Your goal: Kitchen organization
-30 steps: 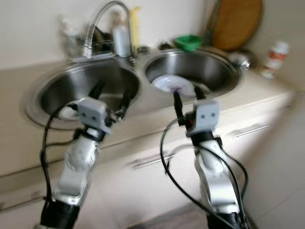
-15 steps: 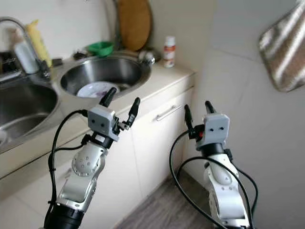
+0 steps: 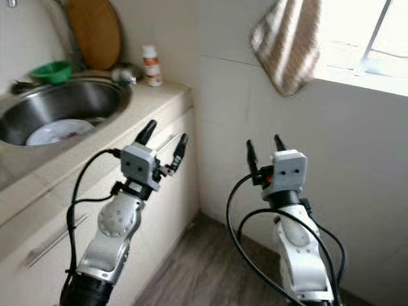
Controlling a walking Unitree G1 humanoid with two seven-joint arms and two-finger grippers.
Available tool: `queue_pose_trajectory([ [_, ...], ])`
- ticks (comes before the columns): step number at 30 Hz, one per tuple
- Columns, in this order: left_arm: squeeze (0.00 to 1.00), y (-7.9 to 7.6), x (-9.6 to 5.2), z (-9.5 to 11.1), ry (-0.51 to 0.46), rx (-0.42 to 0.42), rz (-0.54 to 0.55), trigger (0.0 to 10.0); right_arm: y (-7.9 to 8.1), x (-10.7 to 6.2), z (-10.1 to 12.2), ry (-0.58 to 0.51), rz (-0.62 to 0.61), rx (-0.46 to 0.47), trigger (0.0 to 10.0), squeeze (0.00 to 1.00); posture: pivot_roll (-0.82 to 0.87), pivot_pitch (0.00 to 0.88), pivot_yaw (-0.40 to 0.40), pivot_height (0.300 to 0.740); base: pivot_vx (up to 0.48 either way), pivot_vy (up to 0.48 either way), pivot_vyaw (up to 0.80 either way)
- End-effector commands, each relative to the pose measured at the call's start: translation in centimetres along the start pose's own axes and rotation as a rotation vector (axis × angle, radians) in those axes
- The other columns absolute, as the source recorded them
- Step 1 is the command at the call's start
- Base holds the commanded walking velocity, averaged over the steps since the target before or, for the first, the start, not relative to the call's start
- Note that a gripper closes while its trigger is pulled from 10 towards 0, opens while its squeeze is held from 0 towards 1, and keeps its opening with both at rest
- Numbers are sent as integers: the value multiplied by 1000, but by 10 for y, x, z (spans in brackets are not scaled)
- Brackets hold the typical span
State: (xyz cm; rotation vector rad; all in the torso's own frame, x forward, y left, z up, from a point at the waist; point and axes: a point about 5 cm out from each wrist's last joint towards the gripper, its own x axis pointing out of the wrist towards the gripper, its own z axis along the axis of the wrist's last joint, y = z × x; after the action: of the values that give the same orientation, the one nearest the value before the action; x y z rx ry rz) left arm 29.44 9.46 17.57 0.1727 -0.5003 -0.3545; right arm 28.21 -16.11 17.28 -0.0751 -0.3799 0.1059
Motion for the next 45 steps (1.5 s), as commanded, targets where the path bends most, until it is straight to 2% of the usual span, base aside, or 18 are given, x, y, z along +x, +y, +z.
queue_pose_trajectory([
  [1, 0, 6, -2, 1, -7, 20, 8, 10000, 6, 1, 1, 0, 13, 15, 10000, 0, 31, 0, 28, 740, 0, 0, -800],
  [11, 0, 3, -2, -6, 39, 71, -16, 10000, 5, 4, -1, 8, -3, -1, 10000, 0, 28, 0, 27, 740, 0, -93, -800],
  [17, 0, 7, -2, -5, 29, 29, 13, 10000, 1, 5, -3, 18, -31, -11, 10000, 0, 27, 0, 30, 740, 0, -226, -800],
  [24, 0, 6, -2, -6, 41, 58, -5, 10000, 0, 5, -6, 38, -54, -3, 10000, 0, 28, 0, 30, 740, 135, 0, -800],
  [28, 0, 5, -2, -3, 10, 28, 0, 10000, -1, 6, -7, 42, -59, 0, 10000, 0, 29, 0, 28, 740, 120, 0, -800],
  [34, 0, 4, -3, -7, 43, 30, -2, 10000, -2, 6, -9, 50, -62, -6, 10000, 0, 28, 0, 29, 740, 0, 0, -800],
  [38, 0, 5, -3, -8, 41, 44, -3, 10000, -2, 5, -11, 63, -60, -41, 10000, 0, 25, 0, 30, 740, 405, 0, -800],
  [45, 0, 5, -4, -9, 56, 37, 5, 10000, -1, 4, -16, 93, -50, -67, 10000, 0, 24, 0, 29, 740, 377, 0, 0],
])
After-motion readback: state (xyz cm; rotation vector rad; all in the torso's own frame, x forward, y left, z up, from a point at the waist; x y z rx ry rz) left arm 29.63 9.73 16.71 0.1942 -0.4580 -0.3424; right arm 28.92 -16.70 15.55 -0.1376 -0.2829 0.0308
